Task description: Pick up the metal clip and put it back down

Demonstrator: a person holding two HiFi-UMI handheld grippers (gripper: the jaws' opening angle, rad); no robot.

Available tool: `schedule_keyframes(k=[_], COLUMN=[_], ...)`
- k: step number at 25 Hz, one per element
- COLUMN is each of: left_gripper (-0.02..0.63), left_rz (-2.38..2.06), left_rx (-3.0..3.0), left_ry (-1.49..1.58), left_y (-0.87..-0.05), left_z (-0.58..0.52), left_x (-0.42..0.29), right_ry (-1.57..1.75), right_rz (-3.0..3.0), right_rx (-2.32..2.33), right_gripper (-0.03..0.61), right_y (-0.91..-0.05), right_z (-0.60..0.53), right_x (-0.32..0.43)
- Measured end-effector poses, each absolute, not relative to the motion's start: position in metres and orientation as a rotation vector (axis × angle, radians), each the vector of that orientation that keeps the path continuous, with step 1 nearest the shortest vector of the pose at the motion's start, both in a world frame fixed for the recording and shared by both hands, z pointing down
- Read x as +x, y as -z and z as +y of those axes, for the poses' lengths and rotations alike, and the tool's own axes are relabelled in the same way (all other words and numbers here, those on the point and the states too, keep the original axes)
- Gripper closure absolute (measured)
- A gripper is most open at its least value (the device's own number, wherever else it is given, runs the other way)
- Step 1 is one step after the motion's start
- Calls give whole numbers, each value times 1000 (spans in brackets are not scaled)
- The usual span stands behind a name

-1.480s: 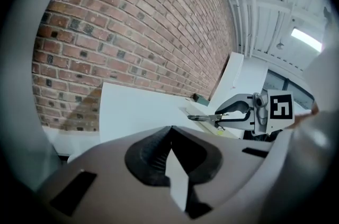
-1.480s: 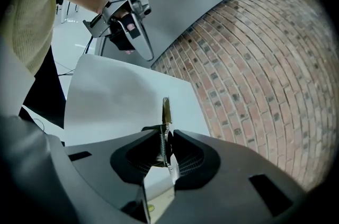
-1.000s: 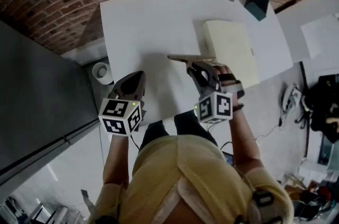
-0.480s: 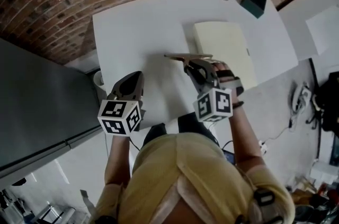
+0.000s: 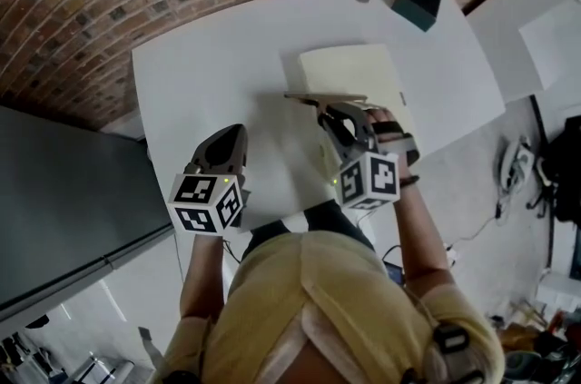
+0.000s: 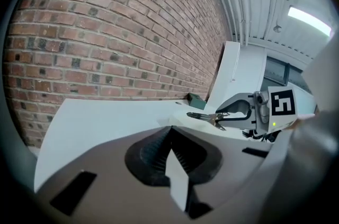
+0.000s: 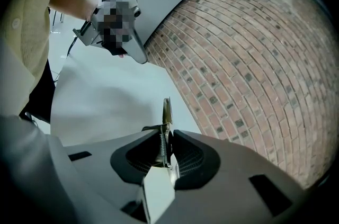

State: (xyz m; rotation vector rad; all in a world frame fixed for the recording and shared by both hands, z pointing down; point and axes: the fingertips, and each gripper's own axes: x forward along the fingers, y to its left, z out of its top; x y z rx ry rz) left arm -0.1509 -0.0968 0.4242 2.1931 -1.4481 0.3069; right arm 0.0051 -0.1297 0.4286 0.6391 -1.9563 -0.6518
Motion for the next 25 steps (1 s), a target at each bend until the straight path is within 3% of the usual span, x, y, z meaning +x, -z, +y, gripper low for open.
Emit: schedule_keyframes(k=[25], left_gripper=[611], left_rz=[-1413], left_rx=[2188], left_ry=[-417], left_y=[-432], left_z=[-217], left_x=[3], right_ry=[541], right_rz=[-1950], right_rx=[776], right_gripper=[500], right_y=[-447], right_z=[-277], right_x=[180])
